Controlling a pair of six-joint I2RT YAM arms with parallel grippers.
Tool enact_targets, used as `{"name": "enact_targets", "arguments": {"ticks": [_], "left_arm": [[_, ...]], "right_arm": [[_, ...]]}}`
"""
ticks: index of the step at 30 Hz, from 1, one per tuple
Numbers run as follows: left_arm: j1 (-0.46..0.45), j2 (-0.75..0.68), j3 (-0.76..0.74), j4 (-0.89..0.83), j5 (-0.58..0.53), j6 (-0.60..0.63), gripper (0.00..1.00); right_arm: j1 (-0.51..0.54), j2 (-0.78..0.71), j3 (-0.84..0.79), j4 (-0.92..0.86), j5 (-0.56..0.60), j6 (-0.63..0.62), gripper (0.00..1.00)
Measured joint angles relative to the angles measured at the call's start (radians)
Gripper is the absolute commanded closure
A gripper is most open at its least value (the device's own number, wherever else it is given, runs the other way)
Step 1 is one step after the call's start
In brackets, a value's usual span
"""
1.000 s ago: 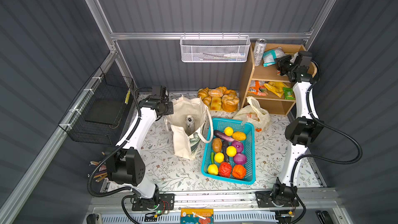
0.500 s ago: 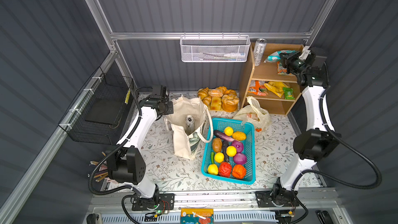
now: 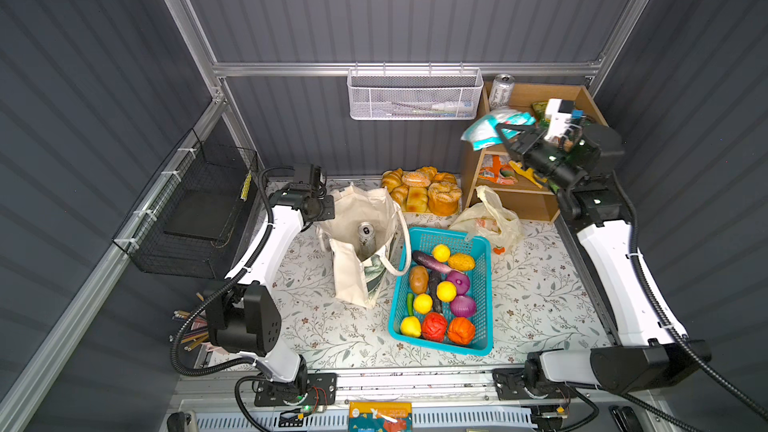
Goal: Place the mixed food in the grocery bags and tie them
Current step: 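Grasp the teal snack packet with the right gripper and lift it, then carry the teal packet over the tote and drop it in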
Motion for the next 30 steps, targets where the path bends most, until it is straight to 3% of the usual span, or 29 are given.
{"name": "enact_targets", "arguments": {"ticks": [4, 12, 20, 28, 29, 30], "left_arm": [[0.000, -0.003, 0.000, 0.003, 0.016, 0.000, 1.00], [-0.002, -0.013, 0.000, 0.004, 0.035, 0.002, 1.00], [-0.002, -0.016, 0.000, 0.007, 0.046, 0.003, 1.00], [-0.004, -0.017, 0.000, 0.008, 0.053, 0.003, 1.00], [-0.005, -0.017, 0.000, 0.008, 0.053, 0.003, 1.00], [-0.005, -0.017, 0.000, 0.008, 0.053, 0.003, 1.00]], "right_arm": [[0.167, 0.045, -0.032, -0.042, -0.019, -0.050, 1.00], [0.323, 0.171, -0.040, -0.099, -0.038, -0.084, 1.00], [0.435, 0.330, 0.032, -0.146, -0.042, -0.107, 1.00], [0.471, 0.521, 0.157, -0.176, -0.037, -0.128, 1.00], [0.474, 0.550, 0.175, -0.186, -0.037, -0.133, 0.99], [0.478, 0.579, 0.194, -0.196, -0.038, -0.139, 0.89]]}}
